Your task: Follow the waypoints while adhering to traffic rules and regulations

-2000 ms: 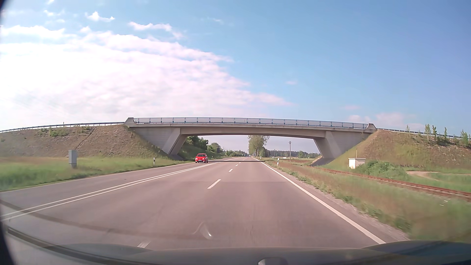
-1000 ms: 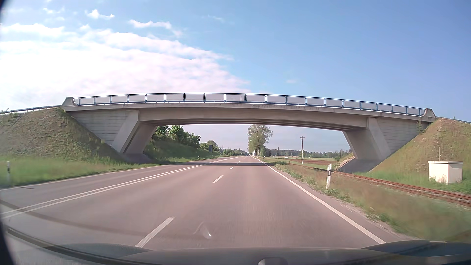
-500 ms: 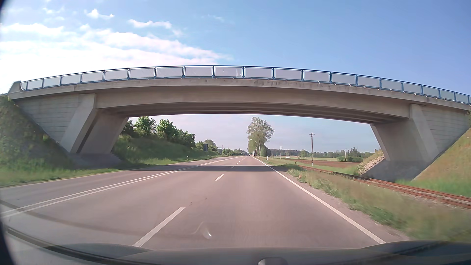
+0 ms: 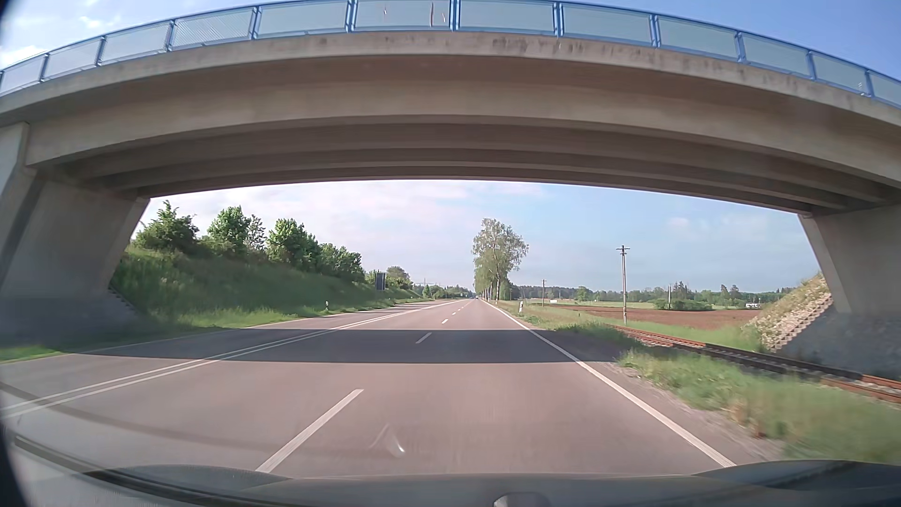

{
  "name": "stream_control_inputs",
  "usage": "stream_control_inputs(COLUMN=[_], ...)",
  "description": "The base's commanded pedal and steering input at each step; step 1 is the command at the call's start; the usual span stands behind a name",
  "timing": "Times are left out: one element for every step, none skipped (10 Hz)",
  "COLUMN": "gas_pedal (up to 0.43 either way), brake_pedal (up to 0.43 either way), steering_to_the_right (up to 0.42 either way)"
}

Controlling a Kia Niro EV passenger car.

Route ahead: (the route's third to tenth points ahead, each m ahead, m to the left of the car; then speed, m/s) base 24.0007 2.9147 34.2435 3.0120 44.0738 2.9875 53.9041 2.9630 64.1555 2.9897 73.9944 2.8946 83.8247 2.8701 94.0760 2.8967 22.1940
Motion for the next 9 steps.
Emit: stream_control_inputs(gas_pedal=[0.260, 0.260, 0.260, 0.260, 0.260, 0.248, 0.220, 0.197, 0.197], brake_pedal=[0.000, 0.000, 0.000, 0.000, 0.000, 0.000, 0.000, 0.000, 0.000], steering_to_the_right=[0.001, 0.000, 0.000, 0.000, 0.001, 0.001, 0.000, 0.000, 0.001])
